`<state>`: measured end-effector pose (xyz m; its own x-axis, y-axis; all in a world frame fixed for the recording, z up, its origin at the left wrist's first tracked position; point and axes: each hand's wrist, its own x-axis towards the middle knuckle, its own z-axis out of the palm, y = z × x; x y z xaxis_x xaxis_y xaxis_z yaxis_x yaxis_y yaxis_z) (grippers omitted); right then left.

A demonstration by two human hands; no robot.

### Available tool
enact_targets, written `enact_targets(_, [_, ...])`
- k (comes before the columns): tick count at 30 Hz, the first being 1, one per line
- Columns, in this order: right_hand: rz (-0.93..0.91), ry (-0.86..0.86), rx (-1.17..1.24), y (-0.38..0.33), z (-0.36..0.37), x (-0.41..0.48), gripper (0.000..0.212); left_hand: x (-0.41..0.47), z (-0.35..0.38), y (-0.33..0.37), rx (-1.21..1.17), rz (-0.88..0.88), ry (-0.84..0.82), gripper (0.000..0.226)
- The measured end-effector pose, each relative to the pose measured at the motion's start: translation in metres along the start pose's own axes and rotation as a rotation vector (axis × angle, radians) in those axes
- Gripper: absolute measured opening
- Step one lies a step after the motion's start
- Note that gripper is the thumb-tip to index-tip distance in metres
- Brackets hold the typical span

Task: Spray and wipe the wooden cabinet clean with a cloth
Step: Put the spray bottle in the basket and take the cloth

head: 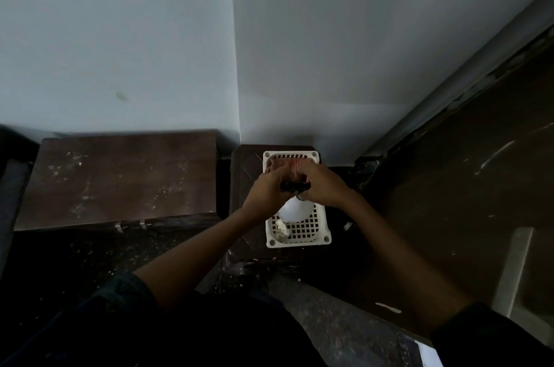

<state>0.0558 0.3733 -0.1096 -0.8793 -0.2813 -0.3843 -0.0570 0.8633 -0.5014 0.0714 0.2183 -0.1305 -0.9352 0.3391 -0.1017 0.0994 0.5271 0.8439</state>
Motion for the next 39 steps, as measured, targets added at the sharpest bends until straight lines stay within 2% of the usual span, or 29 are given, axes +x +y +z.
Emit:
enact_targets(5, [-0.007,0.085,0.095,0.025,0.014,-0.018,0.017,0.005,0.017,-0.003,0.045,-0.007,-0.061,0.012])
enact_targets(10, [-0.033,0.16,0.061,0.048,0.025,-0.035,0.011,0.005,0.033,-0.008,0.072,-0.032,-0.107,0.012])
enact_targets(20, [-0.03,0.127,0.025,0.069,0.03,-0.025,0.011,0.012,0.048,-0.004,0.263,-0.101,-0.113,0.014])
enact_targets(29, [-0.008,0.148,0.055,0.074,0.037,-0.011,0.017,0.018,0.045,-0.007,0.316,-0.127,-0.085,0.017])
enact_targets(36, [0.043,0.038,0.054,0.068,0.038,-0.011,0.026,0.006,0.031,-0.013,0.228,-0.132,-0.154,0.02])
enact_targets(39, [0.049,0.018,-0.026,0.058,0.033,-0.014,0.036,0.002,0.017,-0.017,0.196,-0.136,-0.183,0.018])
